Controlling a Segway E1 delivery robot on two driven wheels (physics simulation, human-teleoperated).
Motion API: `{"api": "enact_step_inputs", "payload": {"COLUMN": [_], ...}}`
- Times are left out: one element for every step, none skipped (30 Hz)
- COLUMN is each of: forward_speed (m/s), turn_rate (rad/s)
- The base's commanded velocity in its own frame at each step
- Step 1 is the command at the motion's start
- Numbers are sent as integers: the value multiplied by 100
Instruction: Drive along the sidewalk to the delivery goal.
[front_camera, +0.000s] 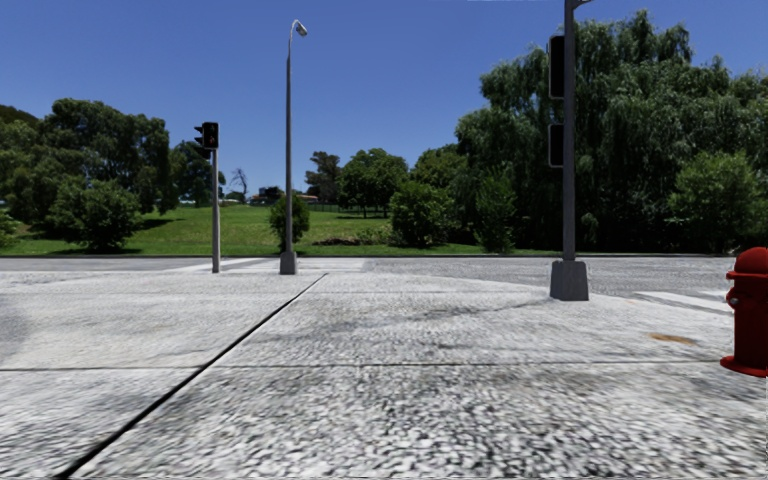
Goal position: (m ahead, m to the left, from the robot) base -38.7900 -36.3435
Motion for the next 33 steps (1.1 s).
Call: {"api": "enact_step_inputs", "payload": {"forward_speed": [196, 196, 196, 196, 196, 196, 196, 196, 196, 196, 196, 196, 196, 196, 196, 196, 196, 196, 196, 196, 196, 196, 196, 196, 196, 196, 196, 196, 196, 196, 196, 196, 196], "turn_rate": [-38, -38, -43, -45, -46, -46, -46, -46, -46, -46, -51, -54, -54, -54, -54, -54, -54, -54, -54, -54, -54, -54, -54, -55, -55, -55, -56, -56, -56, -58, -59, -60, -60]}}
